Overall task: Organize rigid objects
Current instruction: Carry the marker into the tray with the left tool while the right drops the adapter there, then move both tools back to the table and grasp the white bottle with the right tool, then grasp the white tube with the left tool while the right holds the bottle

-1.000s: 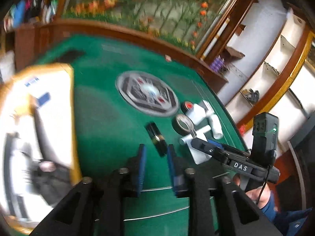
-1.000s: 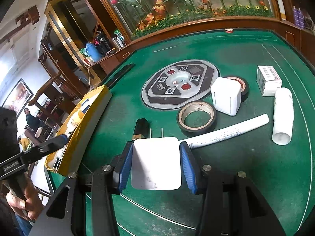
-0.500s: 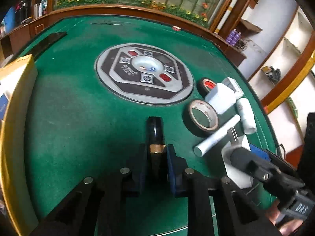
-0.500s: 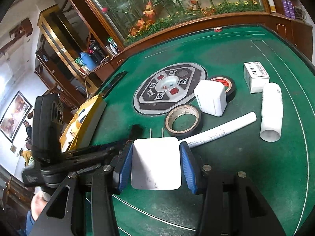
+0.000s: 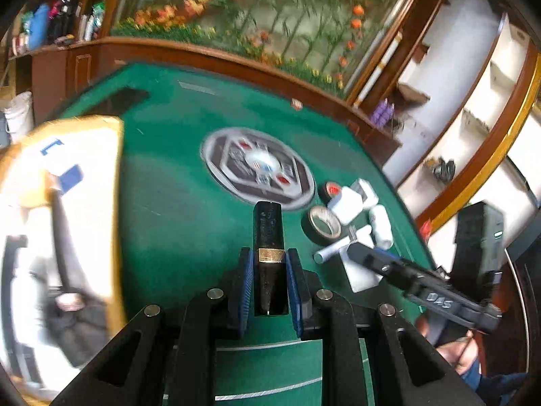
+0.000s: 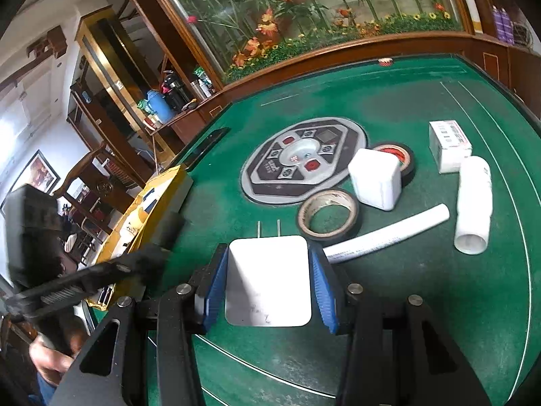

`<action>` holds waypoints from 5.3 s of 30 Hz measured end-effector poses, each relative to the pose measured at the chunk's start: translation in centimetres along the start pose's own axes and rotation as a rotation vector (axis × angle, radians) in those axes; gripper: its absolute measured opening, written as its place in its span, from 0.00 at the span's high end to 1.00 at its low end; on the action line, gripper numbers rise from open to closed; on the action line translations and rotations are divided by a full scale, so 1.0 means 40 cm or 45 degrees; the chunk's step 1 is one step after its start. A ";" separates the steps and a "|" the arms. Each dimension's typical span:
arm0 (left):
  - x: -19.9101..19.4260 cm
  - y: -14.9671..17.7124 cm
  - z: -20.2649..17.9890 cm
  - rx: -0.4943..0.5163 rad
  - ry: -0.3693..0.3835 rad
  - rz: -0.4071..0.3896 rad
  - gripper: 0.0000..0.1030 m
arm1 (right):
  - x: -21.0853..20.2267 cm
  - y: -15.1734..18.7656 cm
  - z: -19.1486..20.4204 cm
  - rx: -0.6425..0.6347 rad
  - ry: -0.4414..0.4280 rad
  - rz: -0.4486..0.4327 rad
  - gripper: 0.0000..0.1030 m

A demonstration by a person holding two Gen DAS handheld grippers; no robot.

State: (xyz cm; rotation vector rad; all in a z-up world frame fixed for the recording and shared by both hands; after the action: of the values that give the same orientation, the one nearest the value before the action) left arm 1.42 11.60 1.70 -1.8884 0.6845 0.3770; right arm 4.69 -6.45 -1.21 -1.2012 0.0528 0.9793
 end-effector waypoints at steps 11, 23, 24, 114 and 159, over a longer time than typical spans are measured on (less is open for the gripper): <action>-0.206 -0.022 0.308 -0.179 -0.306 -0.188 0.81 | 0.053 -0.006 0.276 -0.153 -0.222 0.087 0.55; -0.202 0.052 0.462 -0.232 -0.469 -0.147 0.80 | 0.294 0.014 0.585 -0.305 -0.300 0.263 0.55; -0.199 0.058 0.470 -0.243 -0.465 -0.139 0.80 | 0.319 0.017 0.595 -0.324 -0.270 0.270 0.55; 0.231 0.101 -0.040 -0.035 -0.263 0.329 0.52 | 0.038 -0.001 -0.160 0.180 0.030 0.160 0.67; 0.168 0.128 0.004 0.230 -0.320 0.247 0.86 | 0.057 0.087 -0.018 0.003 -0.164 0.335 0.67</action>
State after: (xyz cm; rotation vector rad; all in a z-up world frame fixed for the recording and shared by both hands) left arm 3.56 8.32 -5.79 -1.5758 0.7076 0.6428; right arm 4.09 -5.59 -5.31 -1.1450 0.1118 1.2845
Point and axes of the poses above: each gripper's, at about its wrist camera, not at the fingertips, and x roughly the way its jaws point, z to its left, y to its underside, the point moved 8 cm from there along x, roughly the way its jaws point, and after that the axes turned 7 degrees about -z, right-handed, at the moved point
